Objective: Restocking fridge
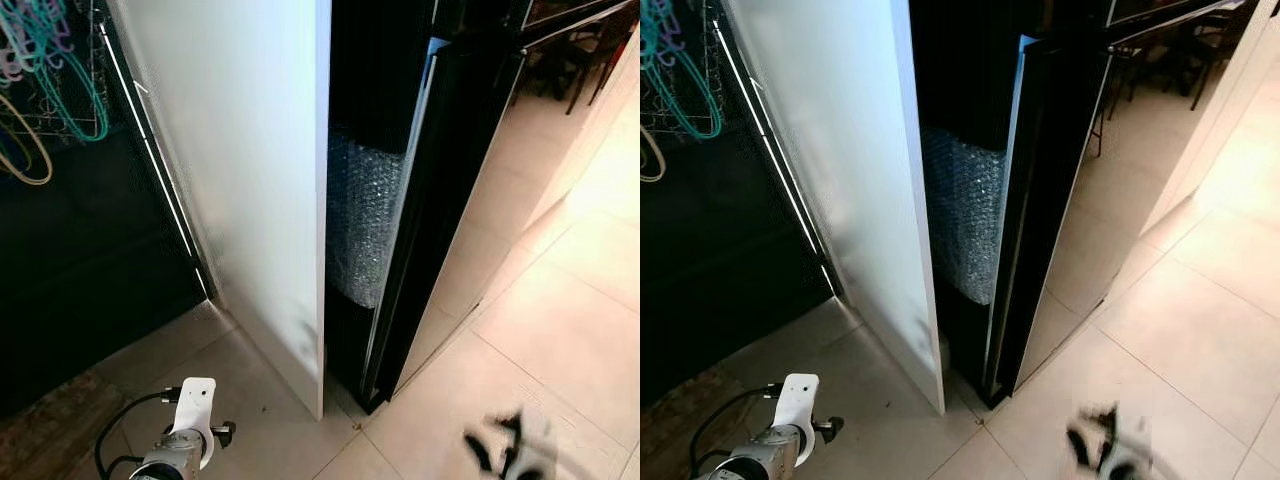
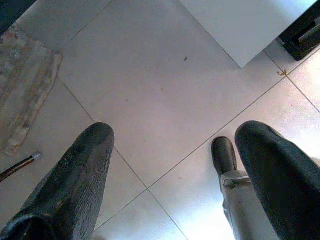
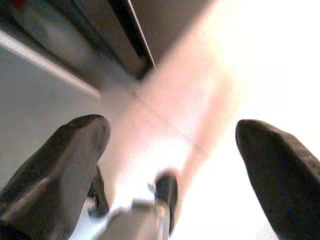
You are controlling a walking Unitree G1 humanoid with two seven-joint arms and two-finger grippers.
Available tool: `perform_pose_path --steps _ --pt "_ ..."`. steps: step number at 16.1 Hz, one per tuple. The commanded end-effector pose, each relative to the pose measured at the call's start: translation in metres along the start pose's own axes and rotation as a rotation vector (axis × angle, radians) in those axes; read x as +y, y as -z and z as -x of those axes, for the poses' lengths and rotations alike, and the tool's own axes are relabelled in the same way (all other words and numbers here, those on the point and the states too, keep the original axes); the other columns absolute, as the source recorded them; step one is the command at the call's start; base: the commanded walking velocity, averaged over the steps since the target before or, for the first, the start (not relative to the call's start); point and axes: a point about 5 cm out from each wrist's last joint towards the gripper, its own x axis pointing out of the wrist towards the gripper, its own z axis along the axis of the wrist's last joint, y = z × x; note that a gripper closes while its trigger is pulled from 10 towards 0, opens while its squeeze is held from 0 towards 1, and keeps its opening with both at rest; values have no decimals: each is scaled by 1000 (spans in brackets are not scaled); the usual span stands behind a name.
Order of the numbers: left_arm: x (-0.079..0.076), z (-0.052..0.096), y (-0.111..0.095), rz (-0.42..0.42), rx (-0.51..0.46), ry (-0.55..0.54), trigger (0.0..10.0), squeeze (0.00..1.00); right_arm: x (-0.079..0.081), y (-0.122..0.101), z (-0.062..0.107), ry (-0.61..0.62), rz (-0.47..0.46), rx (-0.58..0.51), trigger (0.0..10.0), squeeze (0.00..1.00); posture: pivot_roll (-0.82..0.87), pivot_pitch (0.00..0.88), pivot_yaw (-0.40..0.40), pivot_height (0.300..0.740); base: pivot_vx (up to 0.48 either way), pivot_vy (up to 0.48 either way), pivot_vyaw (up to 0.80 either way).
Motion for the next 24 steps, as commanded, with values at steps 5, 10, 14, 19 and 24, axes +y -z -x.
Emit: perform_pose_path --steps 5,10,14,19,24 --pt "2 0 2 -5 8 6 10000 0 7 7 -4 92 23 67 10000 0 24 0 13 740 0 0 0" --pt "0 0 5 23 30 0 10000 0 4 2 -4 141 13 29 10000 0 43 0 -2 740 0 0 315" --pt "1 0 8 21 45 -6 10000 0 6 4 -5 120 42 54 10000 0 29 0 7 740 0 0 800" --pt "2 1 10 2 47 2 10000 0 22 13 -8 94 76 76 10000 0 8 0 21 740 0 0 800" --pt "1 1 11 -10 42 13 10000 0 25 15 -8 68 95 82 10000 0 6 0 21 740 0 0 800"
